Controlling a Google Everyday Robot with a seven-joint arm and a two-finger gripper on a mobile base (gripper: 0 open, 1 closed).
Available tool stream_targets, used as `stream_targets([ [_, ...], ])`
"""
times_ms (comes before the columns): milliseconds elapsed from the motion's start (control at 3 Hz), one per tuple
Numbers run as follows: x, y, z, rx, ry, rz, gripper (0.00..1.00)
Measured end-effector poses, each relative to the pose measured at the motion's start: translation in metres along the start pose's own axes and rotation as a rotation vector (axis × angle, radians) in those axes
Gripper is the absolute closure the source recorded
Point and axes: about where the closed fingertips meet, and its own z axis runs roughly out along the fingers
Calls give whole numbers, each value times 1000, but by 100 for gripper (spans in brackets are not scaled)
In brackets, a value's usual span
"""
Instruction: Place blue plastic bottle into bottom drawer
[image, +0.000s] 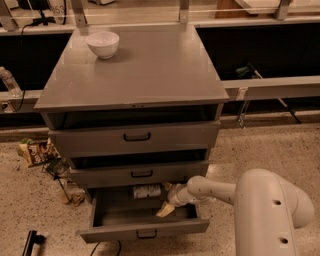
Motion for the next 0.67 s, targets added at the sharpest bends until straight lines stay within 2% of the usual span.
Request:
stream_targets([
  [333, -3, 8, -37, 16, -27, 57, 41],
  [667, 17, 36, -123, 65, -51, 176, 73],
])
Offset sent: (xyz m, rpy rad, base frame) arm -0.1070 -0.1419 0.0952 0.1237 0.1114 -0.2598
